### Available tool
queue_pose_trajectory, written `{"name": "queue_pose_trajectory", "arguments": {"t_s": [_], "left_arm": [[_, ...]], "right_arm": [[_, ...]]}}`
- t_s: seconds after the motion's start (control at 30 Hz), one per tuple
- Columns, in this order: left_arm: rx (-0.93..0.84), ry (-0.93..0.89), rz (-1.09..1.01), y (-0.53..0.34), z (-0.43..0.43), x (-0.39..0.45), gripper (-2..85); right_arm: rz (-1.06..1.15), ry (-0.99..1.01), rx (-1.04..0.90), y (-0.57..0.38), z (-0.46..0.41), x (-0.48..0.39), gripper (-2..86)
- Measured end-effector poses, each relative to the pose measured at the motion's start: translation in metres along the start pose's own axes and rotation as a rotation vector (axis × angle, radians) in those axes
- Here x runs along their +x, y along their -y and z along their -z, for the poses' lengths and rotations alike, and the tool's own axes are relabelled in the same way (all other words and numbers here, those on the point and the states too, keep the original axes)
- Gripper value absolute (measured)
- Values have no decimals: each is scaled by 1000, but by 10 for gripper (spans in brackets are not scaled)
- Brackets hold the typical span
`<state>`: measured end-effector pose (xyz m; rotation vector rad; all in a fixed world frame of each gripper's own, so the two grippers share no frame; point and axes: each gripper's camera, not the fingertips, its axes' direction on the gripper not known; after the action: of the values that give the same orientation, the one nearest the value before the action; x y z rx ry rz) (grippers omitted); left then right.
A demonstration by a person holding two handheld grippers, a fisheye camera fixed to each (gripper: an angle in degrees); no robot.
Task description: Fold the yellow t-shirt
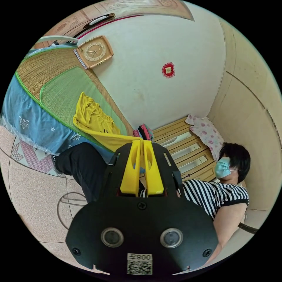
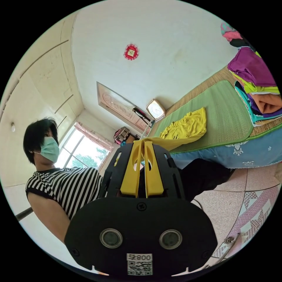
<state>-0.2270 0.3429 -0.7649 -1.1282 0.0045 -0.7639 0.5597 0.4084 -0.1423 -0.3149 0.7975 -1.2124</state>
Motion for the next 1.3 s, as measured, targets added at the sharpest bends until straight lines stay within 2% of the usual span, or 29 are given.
{"name": "queue_pose_trajectory", "arguments": {"t_s": [0.37, 0.87, 1.3], "left_arm": [[9, -12, 17, 69, -31, 9, 15], [-20, 84, 55, 271, -126, -12, 15], [-107, 223, 152, 445, -237, -84, 16]], "right_arm": [[-26, -18, 26, 46, -15, 11, 10], [-106, -111, -86, 263, -103, 76, 11], [-260, -195, -224, 428, -201, 192, 13]]}}
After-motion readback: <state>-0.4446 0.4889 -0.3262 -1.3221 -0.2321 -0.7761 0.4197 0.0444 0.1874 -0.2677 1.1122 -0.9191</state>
